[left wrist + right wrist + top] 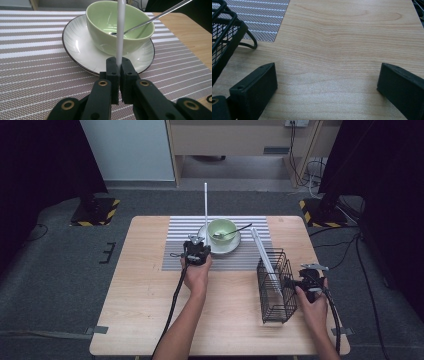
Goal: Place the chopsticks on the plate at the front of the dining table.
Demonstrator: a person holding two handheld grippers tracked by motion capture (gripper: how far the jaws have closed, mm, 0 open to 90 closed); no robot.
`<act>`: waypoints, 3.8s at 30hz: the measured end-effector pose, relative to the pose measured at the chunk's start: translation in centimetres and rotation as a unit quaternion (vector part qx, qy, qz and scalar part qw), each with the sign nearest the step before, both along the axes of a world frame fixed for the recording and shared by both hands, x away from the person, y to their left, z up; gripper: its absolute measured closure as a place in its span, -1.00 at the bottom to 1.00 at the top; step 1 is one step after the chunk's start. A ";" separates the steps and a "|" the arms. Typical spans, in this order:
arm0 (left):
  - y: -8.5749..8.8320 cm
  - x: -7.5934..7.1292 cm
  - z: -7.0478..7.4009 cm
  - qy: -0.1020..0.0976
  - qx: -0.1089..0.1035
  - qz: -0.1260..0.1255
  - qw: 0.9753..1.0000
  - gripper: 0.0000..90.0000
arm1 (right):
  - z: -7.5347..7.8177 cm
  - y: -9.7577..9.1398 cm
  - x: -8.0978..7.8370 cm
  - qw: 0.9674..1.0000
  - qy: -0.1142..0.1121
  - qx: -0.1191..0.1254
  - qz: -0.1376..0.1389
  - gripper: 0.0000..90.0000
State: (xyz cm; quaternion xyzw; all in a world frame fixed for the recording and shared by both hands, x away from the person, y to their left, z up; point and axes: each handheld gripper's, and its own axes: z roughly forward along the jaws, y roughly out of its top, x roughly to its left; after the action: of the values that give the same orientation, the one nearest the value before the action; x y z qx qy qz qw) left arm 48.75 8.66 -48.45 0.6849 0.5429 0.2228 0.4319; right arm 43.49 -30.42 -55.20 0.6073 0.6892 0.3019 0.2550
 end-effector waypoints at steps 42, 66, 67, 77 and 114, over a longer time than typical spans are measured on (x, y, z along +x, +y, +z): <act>1.7 -0.2 -1.0 0.031 -0.012 0.021 0.999 0.92 | 0.0 0.0 0.0 1.000 0.000 -0.001 0.000 -0.94; 2.0 -0.3 -1.3 0.034 -0.009 0.035 0.999 0.92 | 0.0 0.0 0.0 1.000 0.000 -0.001 0.000 -0.94; 2.1 -0.3 -1.3 0.035 -0.010 0.036 0.999 0.92 | 0.0 0.0 0.0 1.000 0.000 -0.001 0.000 -0.94; 1.9 -0.4 -2.0 0.044 0.003 0.047 0.998 0.92 | 0.0 0.0 0.0 1.000 0.000 -0.001 0.000 -0.94; 1.4 -0.3 -3.6 0.070 0.005 0.057 0.996 0.92 | 0.0 0.0 0.0 1.000 0.000 -0.001 0.000 -0.94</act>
State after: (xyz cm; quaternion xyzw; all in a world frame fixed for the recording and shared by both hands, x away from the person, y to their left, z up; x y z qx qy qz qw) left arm 48.45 10.10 -52.07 0.6690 0.6085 0.2012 0.3764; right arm 43.50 -30.41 -55.21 0.6071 0.6894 0.3013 0.2556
